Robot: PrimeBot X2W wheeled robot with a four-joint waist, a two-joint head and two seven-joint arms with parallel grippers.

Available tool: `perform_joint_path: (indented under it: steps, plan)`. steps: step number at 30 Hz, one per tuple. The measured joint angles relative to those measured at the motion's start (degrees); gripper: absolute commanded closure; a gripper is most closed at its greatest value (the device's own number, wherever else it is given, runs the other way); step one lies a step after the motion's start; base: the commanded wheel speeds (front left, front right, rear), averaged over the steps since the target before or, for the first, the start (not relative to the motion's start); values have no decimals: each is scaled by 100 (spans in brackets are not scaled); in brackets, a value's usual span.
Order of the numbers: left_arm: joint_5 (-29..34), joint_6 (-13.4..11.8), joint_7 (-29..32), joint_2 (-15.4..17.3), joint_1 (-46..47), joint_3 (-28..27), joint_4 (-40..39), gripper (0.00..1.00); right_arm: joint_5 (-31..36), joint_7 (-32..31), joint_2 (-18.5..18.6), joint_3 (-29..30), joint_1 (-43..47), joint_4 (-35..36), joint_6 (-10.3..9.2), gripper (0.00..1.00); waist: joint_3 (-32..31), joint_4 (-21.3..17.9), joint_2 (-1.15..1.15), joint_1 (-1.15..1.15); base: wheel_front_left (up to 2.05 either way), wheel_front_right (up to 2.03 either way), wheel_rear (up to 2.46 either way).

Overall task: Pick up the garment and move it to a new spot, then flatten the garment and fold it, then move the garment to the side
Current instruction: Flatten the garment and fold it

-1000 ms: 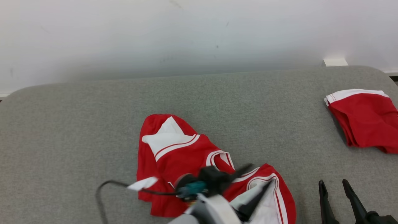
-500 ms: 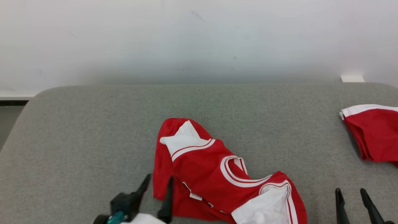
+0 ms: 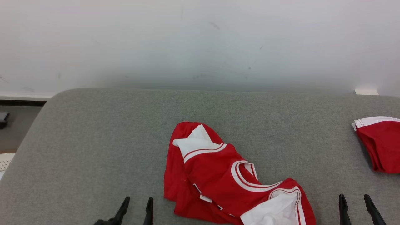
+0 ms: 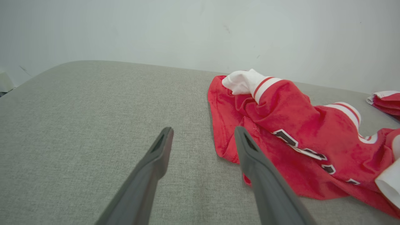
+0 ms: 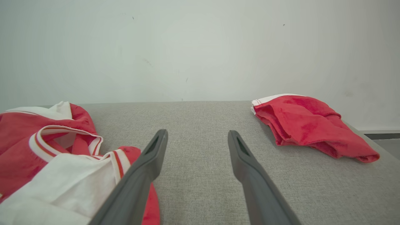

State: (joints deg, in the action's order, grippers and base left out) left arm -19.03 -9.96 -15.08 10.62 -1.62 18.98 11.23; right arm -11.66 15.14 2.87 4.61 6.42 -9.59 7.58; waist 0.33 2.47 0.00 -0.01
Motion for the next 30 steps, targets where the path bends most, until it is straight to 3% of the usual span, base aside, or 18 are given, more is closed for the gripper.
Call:
perform_joint_path:
  steps: [10, 15, 19, 30]
  plan:
    - [417, 548, 0, -408, 90, -432, 140, 0, 0, 0, 0, -129, -13, -30, 0, 0, 38, -120, 0, 0, 0, 0, 0]
    - [520, 902, -3, -510, 740, -277, 549, 0, 1, -1, -1, -207, -102, -33, 0, 0, 121, -266, 0, 0, 0, 0, 0]
    - [376, 1073, 360, -614, 1393, -185, 1178, 0, 1, 0, -1, -260, -170, -33, 0, 0, 199, -420, 0, 1, 0, 0, 0]
    - [115, 1078, 1350, -613, 2441, -166, 2174, 0, -49, 0, -2, -345, -286, -83, 0, 0, 486, -765, 0, 1, 0, 0, 0]
